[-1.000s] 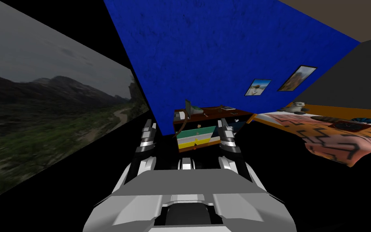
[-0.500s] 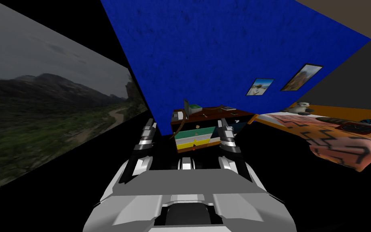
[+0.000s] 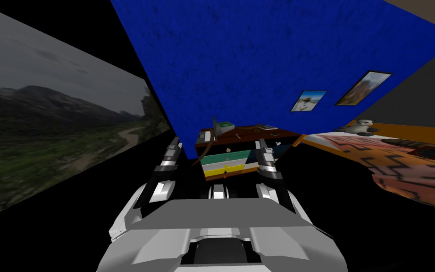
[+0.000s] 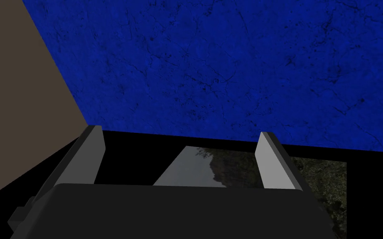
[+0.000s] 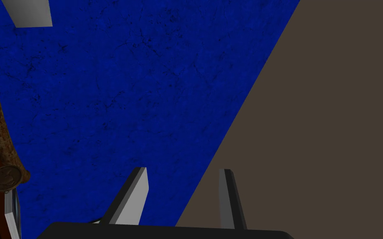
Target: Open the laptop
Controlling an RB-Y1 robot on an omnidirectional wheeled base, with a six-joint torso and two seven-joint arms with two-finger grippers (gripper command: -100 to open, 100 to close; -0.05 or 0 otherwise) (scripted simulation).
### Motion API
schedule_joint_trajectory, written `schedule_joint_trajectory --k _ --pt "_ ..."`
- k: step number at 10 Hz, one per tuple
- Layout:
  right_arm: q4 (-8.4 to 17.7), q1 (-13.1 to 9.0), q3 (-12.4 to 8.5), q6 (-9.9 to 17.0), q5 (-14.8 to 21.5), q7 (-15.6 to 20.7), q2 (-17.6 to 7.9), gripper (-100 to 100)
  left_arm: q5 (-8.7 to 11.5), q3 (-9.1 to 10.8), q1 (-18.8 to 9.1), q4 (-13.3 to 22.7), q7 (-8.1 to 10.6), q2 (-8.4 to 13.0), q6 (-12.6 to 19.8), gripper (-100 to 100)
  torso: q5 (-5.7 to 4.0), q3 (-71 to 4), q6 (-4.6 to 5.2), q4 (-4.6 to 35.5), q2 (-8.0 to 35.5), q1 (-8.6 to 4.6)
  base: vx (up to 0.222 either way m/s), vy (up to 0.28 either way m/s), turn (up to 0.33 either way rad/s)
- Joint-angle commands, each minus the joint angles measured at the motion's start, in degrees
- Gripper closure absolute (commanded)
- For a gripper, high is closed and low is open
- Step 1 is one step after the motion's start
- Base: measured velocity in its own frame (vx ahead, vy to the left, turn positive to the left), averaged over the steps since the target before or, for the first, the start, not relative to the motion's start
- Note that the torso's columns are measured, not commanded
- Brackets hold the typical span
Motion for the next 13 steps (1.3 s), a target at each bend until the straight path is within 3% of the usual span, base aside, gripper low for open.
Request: schedule_joint_trajectory --k 1,10,11,13 --pt "0.0 0.0 0.0 0.0 0.0 0.0 0.0 0 1.1 1.62 -1.2 -0.8 0.25 1.8 4.0 -100 0.04 0.0 -0.01 0.0 -0.1 0.07 0.061 -0.125 0.034" --pt "0.0 0.0 0.0 0.0 0.0 0.0 0.0 0 4.0 5.98 -4.7 -3.2 0.97 5.7 16.5 -100 -0.03 0.0 0.0 0.0 -0.1 -0.11 0.047 -0.103 0.031" --pt "0.0 0.0 0.0 0.0 0.0 0.0 0.0 0 4.0 5.98 -4.7 -3.2 0.97 5.7 16.7 -100 -0.04 -0.1 0.0 0.0 -0.1 -0.16 0.036 -0.089 0.022" --pt "0.0 0.0 0.0 0.0 0.0 0.0 0.0 0 5.2 7.86 -6.3 -4.1 1.29 7.4 20.7 -100 -0.03 -0.1 0.0 0.0 -0.1 -0.16 0.054 -0.134 0.048"
